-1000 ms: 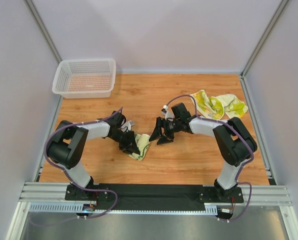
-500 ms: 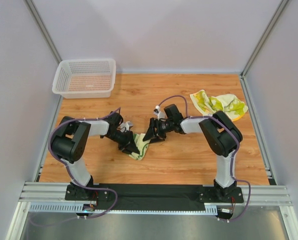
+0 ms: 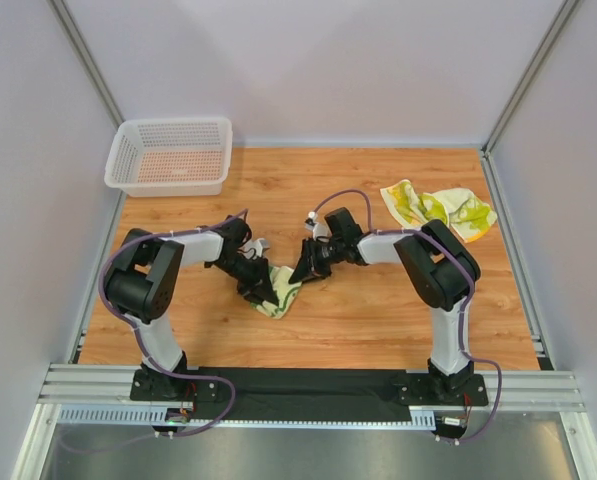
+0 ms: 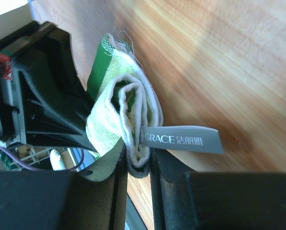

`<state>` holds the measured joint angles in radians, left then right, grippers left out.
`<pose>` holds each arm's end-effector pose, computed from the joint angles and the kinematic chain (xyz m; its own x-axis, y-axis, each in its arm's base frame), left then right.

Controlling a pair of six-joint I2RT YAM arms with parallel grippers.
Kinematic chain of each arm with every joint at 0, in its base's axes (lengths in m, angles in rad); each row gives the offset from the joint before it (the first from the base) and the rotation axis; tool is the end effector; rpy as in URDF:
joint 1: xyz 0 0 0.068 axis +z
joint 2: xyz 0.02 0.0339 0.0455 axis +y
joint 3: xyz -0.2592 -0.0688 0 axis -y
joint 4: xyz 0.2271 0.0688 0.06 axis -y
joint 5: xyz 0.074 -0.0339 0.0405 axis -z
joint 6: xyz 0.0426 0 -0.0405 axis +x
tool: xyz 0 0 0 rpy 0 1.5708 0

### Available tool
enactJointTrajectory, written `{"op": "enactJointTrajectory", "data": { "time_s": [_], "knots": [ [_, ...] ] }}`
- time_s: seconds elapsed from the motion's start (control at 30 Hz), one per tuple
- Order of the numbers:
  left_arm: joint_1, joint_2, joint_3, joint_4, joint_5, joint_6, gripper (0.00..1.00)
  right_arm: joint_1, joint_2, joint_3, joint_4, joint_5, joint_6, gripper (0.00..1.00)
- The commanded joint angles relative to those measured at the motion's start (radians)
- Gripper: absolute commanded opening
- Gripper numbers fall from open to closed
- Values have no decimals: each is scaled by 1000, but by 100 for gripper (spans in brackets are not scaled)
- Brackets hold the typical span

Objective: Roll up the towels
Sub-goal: Roll the towel

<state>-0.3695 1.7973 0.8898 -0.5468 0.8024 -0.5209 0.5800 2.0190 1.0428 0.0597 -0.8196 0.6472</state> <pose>0.2476 -0.1287 0.1212 -0.9670 0.0036 0.2546 -0.1756 0.7145 -0.6773 0.2941 0.2299 0.1108 -0.9794 -0.1497 -0.1359 -0.1950 0.5232 0.8296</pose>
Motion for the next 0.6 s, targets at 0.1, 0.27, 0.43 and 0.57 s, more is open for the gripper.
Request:
{"op": "enactJointTrajectory", "data": {
  "time_s": [0.1, 0.27, 0.43, 0.57],
  "knots": [
    [-49, -58, 115, -154, -313, 137, 34, 9, -46, 129, -323, 140, -90, 9],
    [-149, -65, 207, -232, -463, 150, 49, 9, -55, 215, -509, 217, -96, 6],
    [-209, -99, 274, -274, -618, 134, 55, 11, -42, 289, -633, 226, -96, 6],
    [-246, -148, 316, -311, -732, 162, 56, 11, -40, 324, -696, 237, -103, 5]
  ]
}}
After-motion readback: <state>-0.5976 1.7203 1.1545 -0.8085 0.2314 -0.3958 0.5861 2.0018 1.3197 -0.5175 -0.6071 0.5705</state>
